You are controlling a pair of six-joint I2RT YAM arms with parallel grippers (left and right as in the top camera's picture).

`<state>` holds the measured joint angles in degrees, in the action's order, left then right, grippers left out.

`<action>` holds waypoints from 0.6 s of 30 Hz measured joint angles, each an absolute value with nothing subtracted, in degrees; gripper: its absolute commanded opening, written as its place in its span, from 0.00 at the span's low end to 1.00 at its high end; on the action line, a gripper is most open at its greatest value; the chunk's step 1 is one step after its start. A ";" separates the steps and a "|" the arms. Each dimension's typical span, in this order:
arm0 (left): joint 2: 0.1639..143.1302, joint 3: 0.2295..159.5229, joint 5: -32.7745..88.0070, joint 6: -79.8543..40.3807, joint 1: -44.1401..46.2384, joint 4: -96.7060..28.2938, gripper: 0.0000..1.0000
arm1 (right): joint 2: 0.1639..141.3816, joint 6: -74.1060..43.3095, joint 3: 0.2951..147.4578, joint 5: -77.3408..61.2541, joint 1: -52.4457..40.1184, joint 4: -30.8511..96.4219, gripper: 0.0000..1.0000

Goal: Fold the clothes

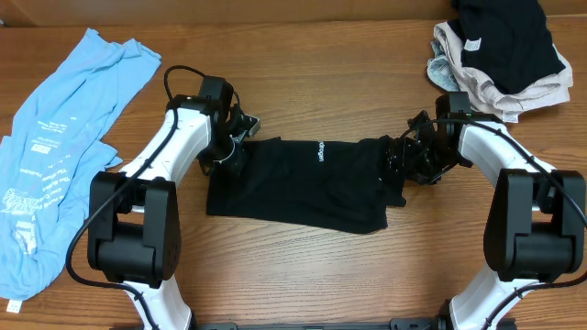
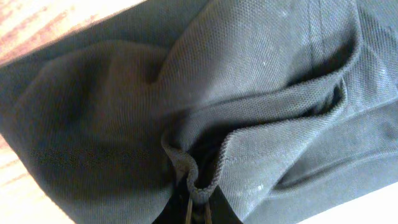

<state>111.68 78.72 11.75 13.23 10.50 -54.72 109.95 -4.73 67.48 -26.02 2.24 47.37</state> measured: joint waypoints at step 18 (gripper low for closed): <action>111.68 89.23 22.33 11.84 14.50 -71.99 0.20 | 109.95 -4.75 67.48 -26.61 2.26 47.20 0.78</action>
